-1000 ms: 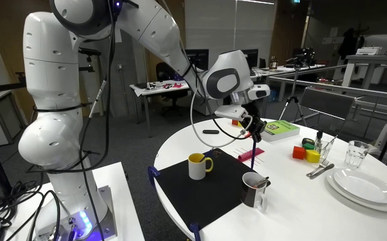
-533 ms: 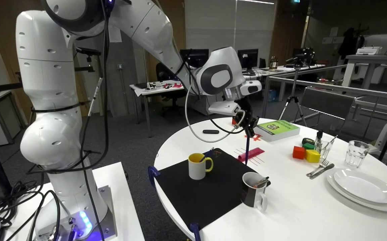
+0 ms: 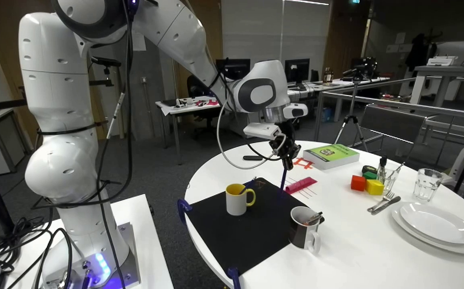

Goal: Take the blue pen out of the cup

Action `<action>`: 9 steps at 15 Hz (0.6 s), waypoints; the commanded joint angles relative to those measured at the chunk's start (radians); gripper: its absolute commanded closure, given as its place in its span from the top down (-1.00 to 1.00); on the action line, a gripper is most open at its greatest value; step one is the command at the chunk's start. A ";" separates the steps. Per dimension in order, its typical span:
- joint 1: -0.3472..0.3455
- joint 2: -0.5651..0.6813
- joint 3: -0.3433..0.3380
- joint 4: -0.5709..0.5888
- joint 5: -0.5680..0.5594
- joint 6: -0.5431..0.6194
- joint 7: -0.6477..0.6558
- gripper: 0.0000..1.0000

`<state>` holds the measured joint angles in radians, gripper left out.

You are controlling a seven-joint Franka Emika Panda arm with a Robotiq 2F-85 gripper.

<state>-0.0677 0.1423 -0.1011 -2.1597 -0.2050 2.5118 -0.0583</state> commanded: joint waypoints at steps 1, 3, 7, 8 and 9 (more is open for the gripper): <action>-0.010 -0.008 0.019 0.019 0.066 -0.096 -0.062 -0.94; -0.012 0.006 0.022 0.034 0.091 -0.143 -0.087 -0.94; -0.022 0.055 0.021 0.083 0.143 -0.243 -0.140 -0.94; -0.024 0.070 0.021 0.099 0.152 -0.267 -0.149 -0.94; -0.028 0.089 0.020 0.117 0.158 -0.291 -0.158 -0.94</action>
<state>-0.0729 0.1787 -0.0906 -2.1156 -0.0863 2.3011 -0.1638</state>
